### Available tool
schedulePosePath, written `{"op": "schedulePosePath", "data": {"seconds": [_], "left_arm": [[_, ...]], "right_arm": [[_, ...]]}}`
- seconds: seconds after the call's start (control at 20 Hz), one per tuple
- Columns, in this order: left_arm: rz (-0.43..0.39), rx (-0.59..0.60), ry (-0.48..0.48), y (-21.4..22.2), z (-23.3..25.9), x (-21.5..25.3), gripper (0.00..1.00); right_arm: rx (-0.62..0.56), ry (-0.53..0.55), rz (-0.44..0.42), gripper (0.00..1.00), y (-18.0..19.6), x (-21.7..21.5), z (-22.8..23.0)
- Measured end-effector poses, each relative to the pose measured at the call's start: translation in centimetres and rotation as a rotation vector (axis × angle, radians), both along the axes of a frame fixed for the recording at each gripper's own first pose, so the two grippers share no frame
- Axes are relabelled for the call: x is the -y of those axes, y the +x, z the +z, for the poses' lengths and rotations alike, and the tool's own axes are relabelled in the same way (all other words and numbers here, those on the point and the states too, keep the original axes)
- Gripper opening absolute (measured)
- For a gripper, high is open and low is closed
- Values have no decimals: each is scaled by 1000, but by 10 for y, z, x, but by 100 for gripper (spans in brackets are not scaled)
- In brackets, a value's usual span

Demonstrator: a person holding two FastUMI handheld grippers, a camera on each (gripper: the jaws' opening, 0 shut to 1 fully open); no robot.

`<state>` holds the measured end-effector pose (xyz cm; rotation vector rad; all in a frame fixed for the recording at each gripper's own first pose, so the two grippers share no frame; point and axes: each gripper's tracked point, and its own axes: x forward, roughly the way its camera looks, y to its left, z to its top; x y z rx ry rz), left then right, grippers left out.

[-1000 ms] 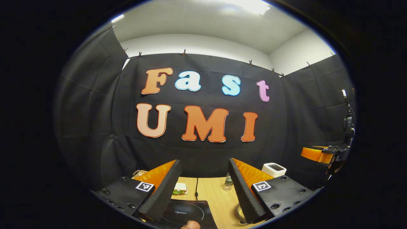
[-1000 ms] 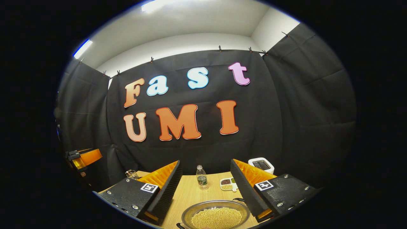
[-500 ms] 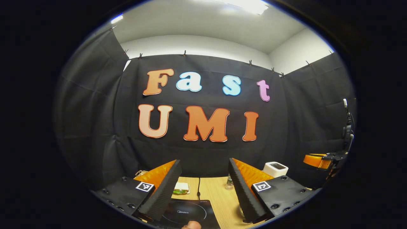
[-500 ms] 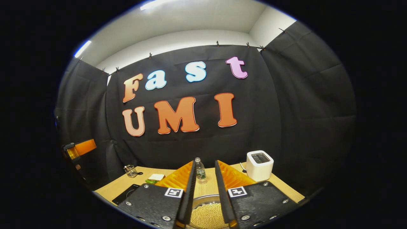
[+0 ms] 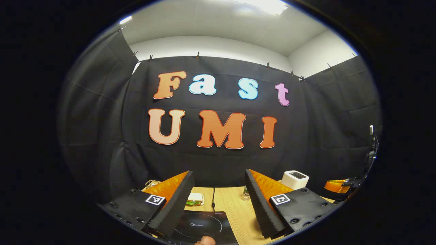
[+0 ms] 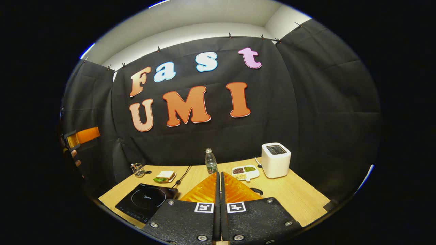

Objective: First push the handle of the pot to place it horizontally, then grasp the pot with both hands and set it on the induction cooktop.

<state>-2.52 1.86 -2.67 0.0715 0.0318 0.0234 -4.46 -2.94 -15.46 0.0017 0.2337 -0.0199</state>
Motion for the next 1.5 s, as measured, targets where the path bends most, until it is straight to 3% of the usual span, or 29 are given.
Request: {"op": "schedulePosePath", "data": {"seconds": [0.7,1.5], "left_arm": [[25,-18,-7,-5,-13,-14,97],[18,-33,6,-11,-21,-6,97]], "right_arm": [[-251,3,37,0,-54,-10,-123],[-428,26,171,0,-103,-52,-191]]}}
